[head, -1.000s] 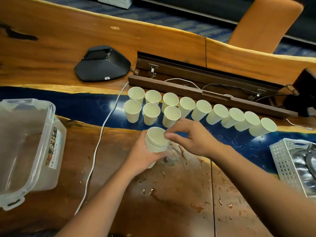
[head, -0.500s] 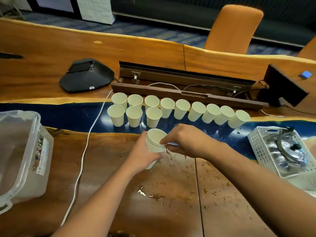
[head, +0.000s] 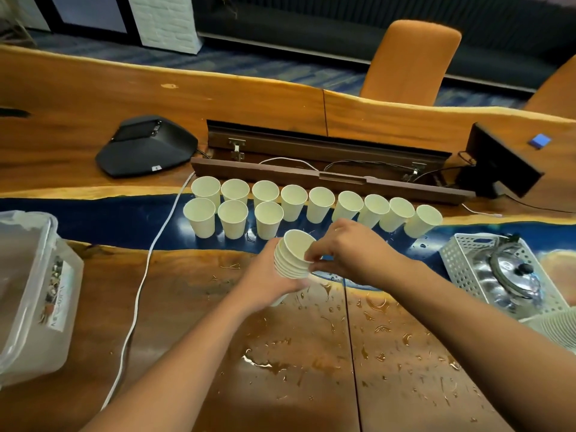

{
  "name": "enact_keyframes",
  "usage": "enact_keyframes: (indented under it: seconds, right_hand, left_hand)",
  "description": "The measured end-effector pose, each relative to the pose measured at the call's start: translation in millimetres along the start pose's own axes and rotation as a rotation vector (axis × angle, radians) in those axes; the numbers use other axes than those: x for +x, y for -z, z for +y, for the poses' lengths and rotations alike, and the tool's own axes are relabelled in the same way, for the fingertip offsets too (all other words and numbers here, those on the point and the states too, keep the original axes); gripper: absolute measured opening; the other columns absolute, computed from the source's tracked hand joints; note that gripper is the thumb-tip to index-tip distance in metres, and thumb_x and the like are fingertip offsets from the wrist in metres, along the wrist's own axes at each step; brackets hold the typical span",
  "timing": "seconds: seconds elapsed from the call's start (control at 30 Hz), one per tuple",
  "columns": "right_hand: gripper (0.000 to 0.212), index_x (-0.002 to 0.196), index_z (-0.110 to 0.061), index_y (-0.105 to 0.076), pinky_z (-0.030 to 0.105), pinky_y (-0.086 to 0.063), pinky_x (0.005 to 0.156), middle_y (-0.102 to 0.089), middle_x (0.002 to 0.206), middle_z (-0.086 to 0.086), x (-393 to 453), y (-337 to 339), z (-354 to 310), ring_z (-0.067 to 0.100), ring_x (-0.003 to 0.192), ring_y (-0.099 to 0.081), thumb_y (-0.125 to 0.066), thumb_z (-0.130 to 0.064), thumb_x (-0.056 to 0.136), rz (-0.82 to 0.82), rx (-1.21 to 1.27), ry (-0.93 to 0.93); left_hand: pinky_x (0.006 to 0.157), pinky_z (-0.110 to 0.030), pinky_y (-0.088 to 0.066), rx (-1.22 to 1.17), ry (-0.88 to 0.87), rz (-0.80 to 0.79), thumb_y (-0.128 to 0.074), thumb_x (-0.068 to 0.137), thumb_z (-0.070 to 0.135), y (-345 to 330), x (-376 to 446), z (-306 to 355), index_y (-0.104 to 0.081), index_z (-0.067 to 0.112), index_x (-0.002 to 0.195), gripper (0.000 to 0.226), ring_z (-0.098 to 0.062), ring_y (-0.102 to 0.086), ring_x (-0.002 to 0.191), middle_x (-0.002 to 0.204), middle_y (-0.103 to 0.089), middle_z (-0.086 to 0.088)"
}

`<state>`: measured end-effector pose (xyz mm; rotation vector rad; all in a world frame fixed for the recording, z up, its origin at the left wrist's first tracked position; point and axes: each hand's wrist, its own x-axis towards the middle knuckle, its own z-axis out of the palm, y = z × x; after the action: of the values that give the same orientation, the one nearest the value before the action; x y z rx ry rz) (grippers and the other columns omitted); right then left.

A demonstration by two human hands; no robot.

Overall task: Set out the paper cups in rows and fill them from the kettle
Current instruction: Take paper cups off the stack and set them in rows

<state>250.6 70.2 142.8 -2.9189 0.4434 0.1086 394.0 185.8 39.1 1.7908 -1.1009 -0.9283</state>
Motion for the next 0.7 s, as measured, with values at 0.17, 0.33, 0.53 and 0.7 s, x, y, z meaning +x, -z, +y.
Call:
enact_keyframes:
  seconds: [0.17, 0.33, 0.53, 0.7]
  right_hand:
    - [0.024, 0.111, -0.027, -0.072, 0.024, -0.037, 0.084, -0.071, 0.109, -0.003, 5, 2, 4, 0.014, 0.095, -0.050, -0.071, -0.036, 0.088, 0.036, 0.014, -0.008]
    - [0.021, 0.106, -0.017, -0.075, 0.032, -0.043, 0.074, -0.074, 0.099, 0.004, 6, 12, 8, 0.025, 0.087, -0.062, -0.077, -0.016, 0.085, 0.264, 0.086, -0.020]
    - [0.023, 0.113, -0.012, -0.072, 0.031, -0.040, 0.077, -0.070, 0.109, 0.006, 13, 23, 37, 0.026, 0.098, -0.057, -0.066, -0.007, 0.092, 0.608, 0.093, -0.202]
    - [0.026, 0.117, -0.015, -0.073, 0.036, -0.045, 0.081, -0.068, 0.113, 0.009, 28, -11, 61, 0.030, 0.104, -0.057, -0.064, -0.008, 0.094, 0.416, 0.051, -0.315]
  left_hand:
    - [0.083, -0.017, -0.048, -0.021, 0.004, 0.021, -0.091, 0.063, 0.040, 3, 5, -3, -0.044, 0.036, 0.130, 0.082, 0.002, -0.059, 0.103, 0.115, -0.060, 0.021]
    - [0.074, -0.011, -0.041, -0.036, 0.042, 0.047, -0.091, 0.064, 0.036, 7, 5, -6, -0.044, 0.035, 0.126, 0.078, 0.005, -0.057, 0.099, 0.110, -0.058, 0.022]
    - [0.086, -0.021, -0.041, -0.044, 0.083, 0.046, -0.091, 0.065, 0.035, 4, 5, -11, -0.042, 0.034, 0.130, 0.081, -0.005, -0.053, 0.108, 0.118, -0.054, 0.017]
    - [0.097, -0.031, -0.046, -0.088, 0.108, 0.057, -0.092, 0.061, 0.035, -1, 3, -17, -0.045, 0.031, 0.129, 0.083, -0.008, -0.055, 0.112, 0.121, -0.057, 0.013]
